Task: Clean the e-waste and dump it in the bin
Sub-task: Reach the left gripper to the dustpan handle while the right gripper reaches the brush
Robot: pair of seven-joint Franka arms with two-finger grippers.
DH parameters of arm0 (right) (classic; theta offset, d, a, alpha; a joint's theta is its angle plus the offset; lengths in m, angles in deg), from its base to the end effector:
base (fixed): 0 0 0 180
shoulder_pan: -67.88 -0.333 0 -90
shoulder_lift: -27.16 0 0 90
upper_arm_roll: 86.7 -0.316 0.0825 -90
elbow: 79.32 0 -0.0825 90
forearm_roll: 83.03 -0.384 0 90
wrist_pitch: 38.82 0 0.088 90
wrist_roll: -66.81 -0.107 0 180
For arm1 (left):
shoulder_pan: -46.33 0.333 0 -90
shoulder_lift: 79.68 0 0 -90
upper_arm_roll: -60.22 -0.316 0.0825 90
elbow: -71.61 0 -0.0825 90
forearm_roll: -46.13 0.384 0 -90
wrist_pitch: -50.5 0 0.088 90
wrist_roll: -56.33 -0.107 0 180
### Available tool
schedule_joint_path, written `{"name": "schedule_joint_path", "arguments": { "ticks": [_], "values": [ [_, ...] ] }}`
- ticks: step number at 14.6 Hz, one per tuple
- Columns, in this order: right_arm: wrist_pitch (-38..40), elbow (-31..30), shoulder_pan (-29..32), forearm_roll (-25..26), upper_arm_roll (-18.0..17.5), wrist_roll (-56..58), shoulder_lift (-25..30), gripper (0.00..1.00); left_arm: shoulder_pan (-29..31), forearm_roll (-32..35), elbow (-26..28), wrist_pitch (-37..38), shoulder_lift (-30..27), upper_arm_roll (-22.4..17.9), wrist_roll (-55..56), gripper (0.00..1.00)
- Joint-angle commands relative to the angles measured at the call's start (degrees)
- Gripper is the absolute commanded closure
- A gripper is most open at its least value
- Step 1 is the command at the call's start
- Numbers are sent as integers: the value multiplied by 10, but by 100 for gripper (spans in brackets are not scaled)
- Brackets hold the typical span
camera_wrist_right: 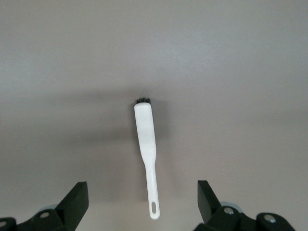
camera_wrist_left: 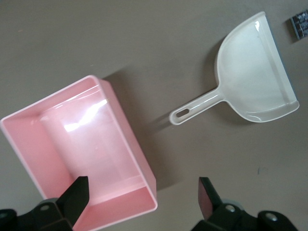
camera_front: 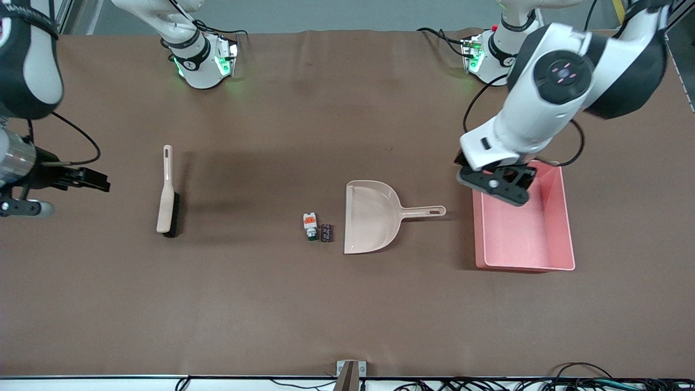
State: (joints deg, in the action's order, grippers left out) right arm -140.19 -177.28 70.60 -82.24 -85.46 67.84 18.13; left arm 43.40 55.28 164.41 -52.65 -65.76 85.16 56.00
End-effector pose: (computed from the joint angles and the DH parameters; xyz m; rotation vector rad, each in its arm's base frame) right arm 0.5980 -0.0419 0.4838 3.1244 -0.0745 -0.1543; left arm 0.5699 -0.2602 0.4887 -2.9763 0.7955 0.0383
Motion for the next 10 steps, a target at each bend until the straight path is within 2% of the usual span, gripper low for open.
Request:
{"name": "schedule_joint_path", "arguments": {
  "ticks": [1, 7, 10],
  "values": [
    [-79, -111, -2, -8, 1, 5, 26, 0, -26, 19, -14, -6, 32, 5, -33, 0],
    [-252, -271, -4, -7, 1, 7, 35, 0, -61, 56, -12, -58, 106, 6, -166, 5],
    [-333, -309, -3, -5, 1, 17, 25, 0, -64, 74, -3, -100, 137, 5, -264, 11]
  ]
}}
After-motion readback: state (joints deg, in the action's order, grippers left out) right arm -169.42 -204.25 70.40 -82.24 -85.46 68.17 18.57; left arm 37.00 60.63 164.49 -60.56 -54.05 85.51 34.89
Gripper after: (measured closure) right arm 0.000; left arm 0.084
